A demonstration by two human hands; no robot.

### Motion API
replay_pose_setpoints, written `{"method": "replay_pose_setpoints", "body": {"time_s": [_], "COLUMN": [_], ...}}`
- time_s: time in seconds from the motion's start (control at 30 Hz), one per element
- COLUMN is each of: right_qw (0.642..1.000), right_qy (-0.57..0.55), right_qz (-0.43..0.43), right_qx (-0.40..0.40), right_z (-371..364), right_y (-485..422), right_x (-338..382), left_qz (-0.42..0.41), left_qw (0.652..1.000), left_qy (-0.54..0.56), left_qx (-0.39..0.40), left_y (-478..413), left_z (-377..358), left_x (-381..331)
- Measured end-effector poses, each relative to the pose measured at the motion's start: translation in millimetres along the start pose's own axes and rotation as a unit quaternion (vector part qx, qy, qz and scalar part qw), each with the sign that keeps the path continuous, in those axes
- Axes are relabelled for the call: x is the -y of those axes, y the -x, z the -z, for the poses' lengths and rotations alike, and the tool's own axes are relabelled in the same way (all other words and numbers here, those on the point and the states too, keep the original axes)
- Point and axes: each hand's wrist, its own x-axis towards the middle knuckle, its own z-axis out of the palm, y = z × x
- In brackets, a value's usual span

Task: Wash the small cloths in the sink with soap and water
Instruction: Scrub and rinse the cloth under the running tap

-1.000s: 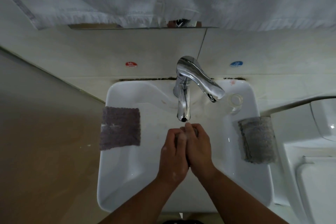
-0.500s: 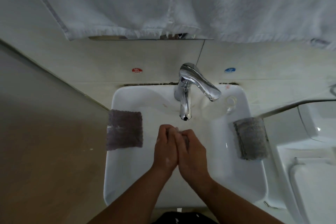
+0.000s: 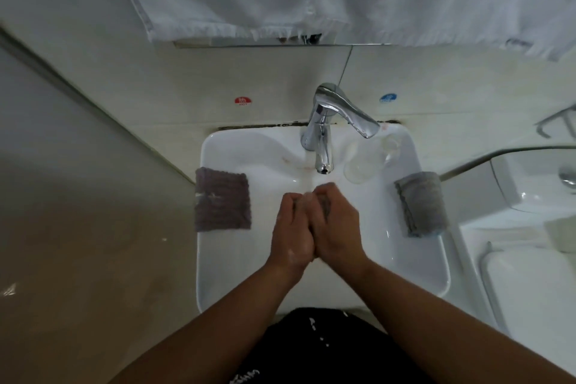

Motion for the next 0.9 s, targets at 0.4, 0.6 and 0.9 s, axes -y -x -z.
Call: {"method": "replay_pose_setpoints", "body": {"time_s": [0.4, 0.6, 0.9], "right_qw": [0.997, 0.996, 0.987], "right_qy": [-0.018, -0.022, -0.071], "right_qz": [-0.073, -0.078, -0.142], "right_qx": [-0.011, 0.044, 0.021], "right_z": [5, 3, 0], "right_y": [0, 30, 10], "right_x": [8, 15, 4], "left_qz": [-0.037, -0.027, -0.057], "left_qw": [0.999, 0.994, 0.993], "left_qy": [-0.029, -0.095, -0.105], "left_qx": [0.026, -0.037, -0.017], "left_y": [10, -12, -4], "left_z": [2, 10, 3], "left_x": [1, -7, 0]}}
